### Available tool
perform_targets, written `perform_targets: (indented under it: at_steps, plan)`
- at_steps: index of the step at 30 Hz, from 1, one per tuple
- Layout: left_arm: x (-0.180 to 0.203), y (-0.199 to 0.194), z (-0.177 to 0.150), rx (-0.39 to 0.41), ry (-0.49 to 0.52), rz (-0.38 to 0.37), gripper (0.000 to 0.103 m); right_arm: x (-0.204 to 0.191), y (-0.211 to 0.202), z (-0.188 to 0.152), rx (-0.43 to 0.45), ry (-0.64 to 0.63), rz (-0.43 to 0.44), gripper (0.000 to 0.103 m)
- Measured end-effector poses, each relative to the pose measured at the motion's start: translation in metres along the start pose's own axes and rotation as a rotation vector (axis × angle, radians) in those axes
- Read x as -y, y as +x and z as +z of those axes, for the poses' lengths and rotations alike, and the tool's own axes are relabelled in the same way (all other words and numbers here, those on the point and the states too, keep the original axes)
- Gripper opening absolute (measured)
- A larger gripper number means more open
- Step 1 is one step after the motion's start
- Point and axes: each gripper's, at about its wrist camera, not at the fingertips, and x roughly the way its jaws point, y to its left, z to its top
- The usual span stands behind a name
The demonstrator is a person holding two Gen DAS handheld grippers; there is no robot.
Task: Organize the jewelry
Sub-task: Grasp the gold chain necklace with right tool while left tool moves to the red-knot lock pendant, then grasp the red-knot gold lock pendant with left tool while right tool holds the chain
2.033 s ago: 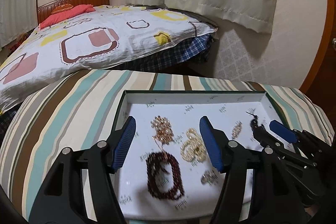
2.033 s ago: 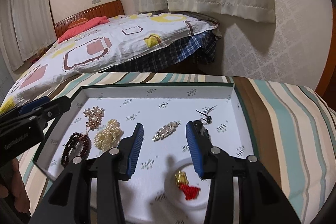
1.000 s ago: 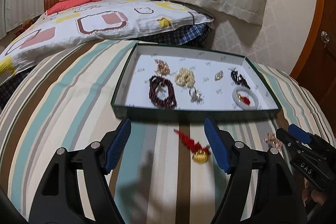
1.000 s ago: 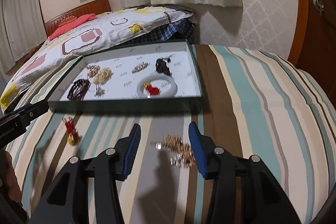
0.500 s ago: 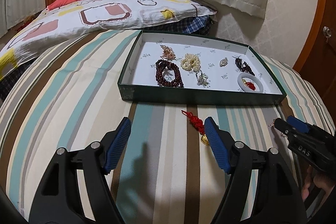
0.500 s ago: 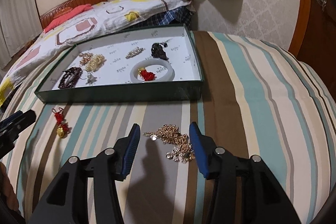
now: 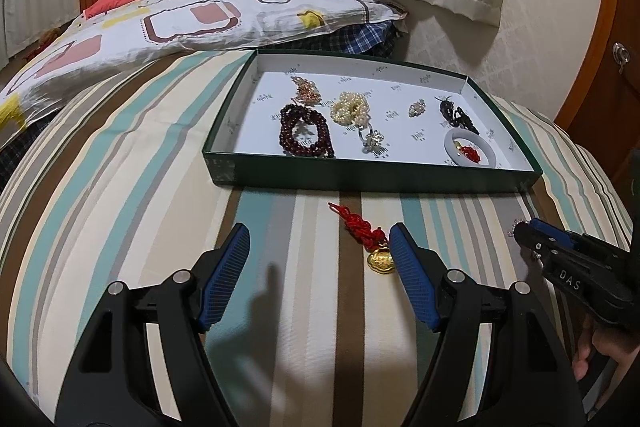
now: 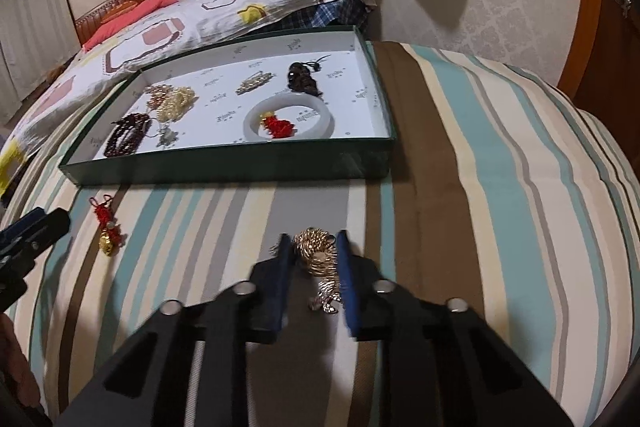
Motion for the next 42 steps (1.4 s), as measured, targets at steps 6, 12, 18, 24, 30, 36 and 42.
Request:
perform_targets:
  at_steps: [6, 12, 18, 24, 30, 36, 42]
  plan:
    - [0.007, 0.006, 0.0, -0.016, 0.004, -0.003, 0.071, -0.007, -0.002, -0.001, 0.003, -0.016, 0.032, 0.014]
    - [0.018, 0.019, 0.003, -0.047, 0.018, 0.001, 0.071, -0.01, -0.004, -0.001, 0.011, -0.019, 0.046, 0.014]
    - [0.027, 0.038, 0.002, -0.108, 0.055, 0.022, 0.071, -0.007, -0.004, -0.001, 0.011, -0.003, 0.059, 0.014]
    - [0.02, 0.037, -0.002, -0.109, 0.059, 0.021, 0.065, -0.006, -0.004, -0.001, 0.011, 0.003, 0.064, 0.014]
    - [0.015, 0.036, -0.001, -0.1, 0.07, -0.003, 0.039, -0.006, -0.004, -0.001, 0.011, 0.003, 0.064, 0.014]
    - [0.008, 0.035, 0.0, -0.098, 0.056, -0.036, 0.019, -0.007, -0.004, -0.001, 0.01, -0.001, 0.066, 0.014]
    - [0.004, 0.035, 0.0, -0.096, 0.041, -0.055, 0.017, -0.008, -0.005, -0.003, 0.02, -0.001, 0.064, 0.014]
